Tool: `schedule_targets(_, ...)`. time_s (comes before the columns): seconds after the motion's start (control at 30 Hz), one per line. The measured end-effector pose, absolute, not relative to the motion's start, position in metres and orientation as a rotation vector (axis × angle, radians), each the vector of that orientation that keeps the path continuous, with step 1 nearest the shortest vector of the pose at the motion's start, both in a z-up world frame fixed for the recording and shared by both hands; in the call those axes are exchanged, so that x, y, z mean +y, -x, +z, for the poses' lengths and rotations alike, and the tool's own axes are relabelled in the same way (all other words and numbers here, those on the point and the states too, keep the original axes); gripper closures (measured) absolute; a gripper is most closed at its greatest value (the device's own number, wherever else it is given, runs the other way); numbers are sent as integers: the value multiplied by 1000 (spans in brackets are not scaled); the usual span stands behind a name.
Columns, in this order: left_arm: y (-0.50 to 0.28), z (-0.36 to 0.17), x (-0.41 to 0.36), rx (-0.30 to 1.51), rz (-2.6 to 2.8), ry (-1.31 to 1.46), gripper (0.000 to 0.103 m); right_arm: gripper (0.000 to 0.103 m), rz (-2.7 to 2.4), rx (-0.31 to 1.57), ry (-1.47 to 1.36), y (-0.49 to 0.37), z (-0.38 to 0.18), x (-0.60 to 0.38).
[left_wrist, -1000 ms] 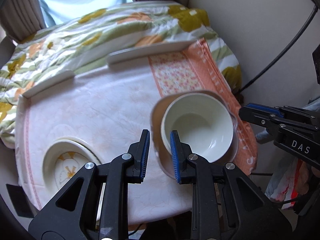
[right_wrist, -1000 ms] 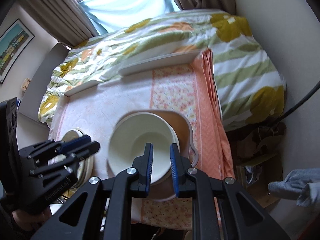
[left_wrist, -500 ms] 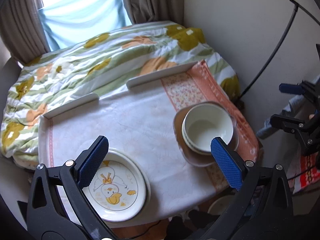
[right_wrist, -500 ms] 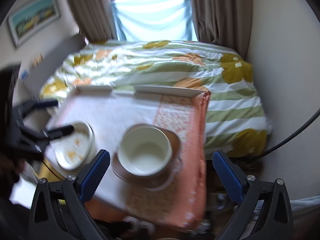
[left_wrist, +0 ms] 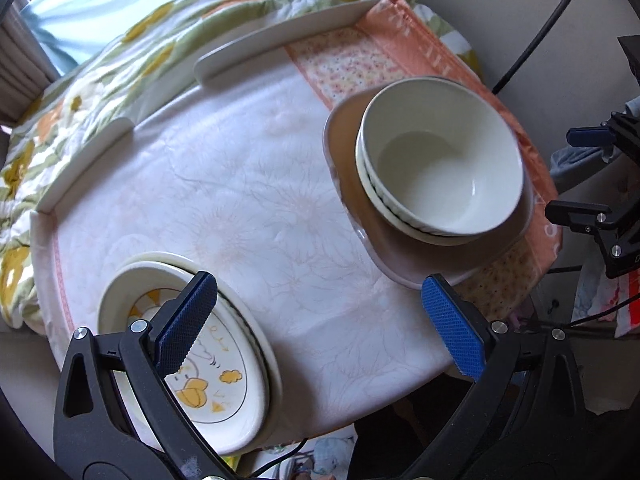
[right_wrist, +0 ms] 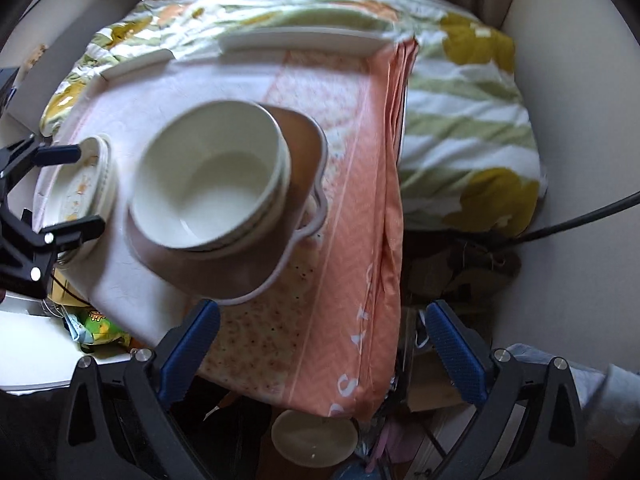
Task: Organize plates and bowls
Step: 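Grasp the rim of the pink dish holding the bowls with both grippers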
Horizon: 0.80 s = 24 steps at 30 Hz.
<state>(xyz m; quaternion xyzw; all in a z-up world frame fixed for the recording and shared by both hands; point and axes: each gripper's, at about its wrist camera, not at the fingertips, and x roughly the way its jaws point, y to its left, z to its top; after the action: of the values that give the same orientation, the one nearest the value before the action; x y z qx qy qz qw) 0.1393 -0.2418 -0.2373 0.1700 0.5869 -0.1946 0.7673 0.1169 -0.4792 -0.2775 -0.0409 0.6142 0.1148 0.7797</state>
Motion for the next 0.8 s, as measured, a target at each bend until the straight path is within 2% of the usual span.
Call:
schedule_targets(0.13,-152,-253,-244,1320,-451,-331,1,2,267,1356,64,-126,-289,-478)
schedule_targets(0.23,-159,-263,-247,1350,-460,-324,1,14,296,1370,67,-134,-296,-470)
schedule_targets(0.3,-162,-267,-251,1360,-463,-315,1,29,309,1387,97,-141,-301,-464)
schedule_targets(0.43,-165,-279,-257,1375,-470,-343,6,42,351,1416,101,-147,-311,-455)
schedule_targets(0.6,-170,-296,-265,1398,-485,-341,27,59,391,1436,92,-154,-326,-447)
schedule_targets(0.63,-171,-300,-267,1399,-485,-345,34,61,397,1436,83,-155,-329,-446)
schedule_targets(0.7,-173,-307,-272,1399,-494,-345,48,72,412,1430,65,-157,-334,-444)
schedule_targets(0.77,-175,-313,-277,1401,-507,-326,65,76,415,1425,52,-160,-338,-444)
schedule_targets(0.8,-175,-314,-279,1397,-517,-316,67,80,414,1415,55,-161,-339,-445)
